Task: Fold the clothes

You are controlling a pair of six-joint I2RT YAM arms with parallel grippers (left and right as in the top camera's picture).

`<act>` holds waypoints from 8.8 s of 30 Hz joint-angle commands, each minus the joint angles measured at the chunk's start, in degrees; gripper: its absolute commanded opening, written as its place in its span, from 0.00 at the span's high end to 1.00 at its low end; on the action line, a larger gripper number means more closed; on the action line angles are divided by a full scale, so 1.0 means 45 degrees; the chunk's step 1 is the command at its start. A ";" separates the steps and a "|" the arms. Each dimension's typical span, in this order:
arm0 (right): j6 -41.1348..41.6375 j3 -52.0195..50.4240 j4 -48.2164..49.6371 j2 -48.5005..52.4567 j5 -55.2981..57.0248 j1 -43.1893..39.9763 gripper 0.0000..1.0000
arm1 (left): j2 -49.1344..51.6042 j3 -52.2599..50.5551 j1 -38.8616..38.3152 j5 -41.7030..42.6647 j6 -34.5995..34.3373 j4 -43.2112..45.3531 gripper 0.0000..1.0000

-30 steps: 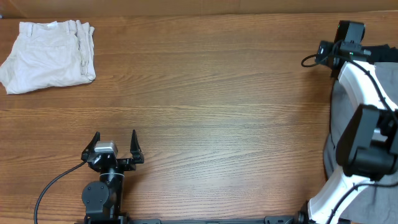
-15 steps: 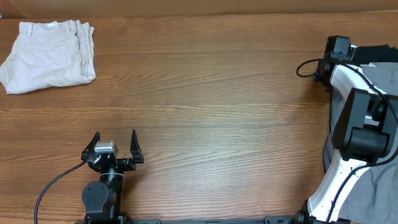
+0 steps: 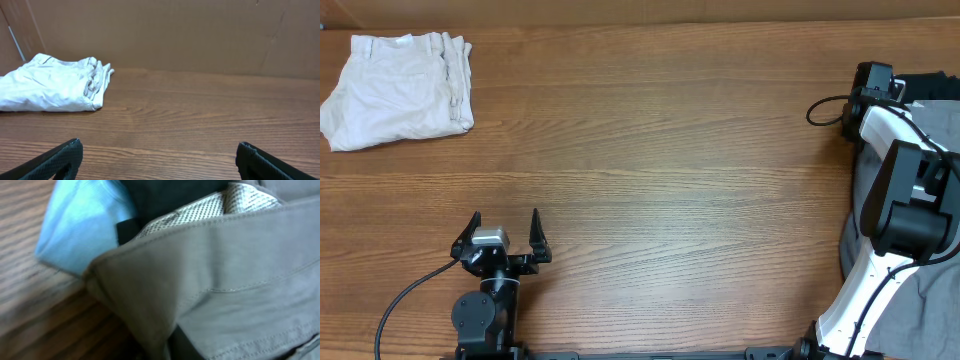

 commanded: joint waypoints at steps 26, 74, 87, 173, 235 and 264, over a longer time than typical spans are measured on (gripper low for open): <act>0.2113 0.0908 -0.0855 -0.3643 -0.3283 0.3026 0.96 | -0.0112 -0.0044 0.0078 0.0126 0.0194 -0.0005 0.00; 0.4507 0.0928 -0.4595 -0.6241 -0.7329 0.5765 0.00 | -0.0112 -0.0044 0.0078 0.0121 0.0194 -0.0005 0.00; 0.5474 0.0253 -0.6003 -0.4590 -0.9146 0.4260 0.00 | -0.0112 -0.0039 0.0078 0.0053 0.0189 0.0899 0.00; 0.5455 0.0248 -0.7427 -0.4420 -0.8616 0.3526 0.00 | 2.9973 2.3678 0.0146 0.6280 0.4265 -0.5090 0.61; 0.5367 0.0243 -0.6212 -0.3502 -1.1142 0.5309 0.39 | 2.9254 2.6034 0.1059 -0.3973 -0.0690 -1.2395 0.96; 0.5367 0.0233 -0.5984 -0.1661 -1.1142 0.6363 0.47 | 2.9240 2.6180 0.2754 -0.3813 -0.1146 -1.3289 0.34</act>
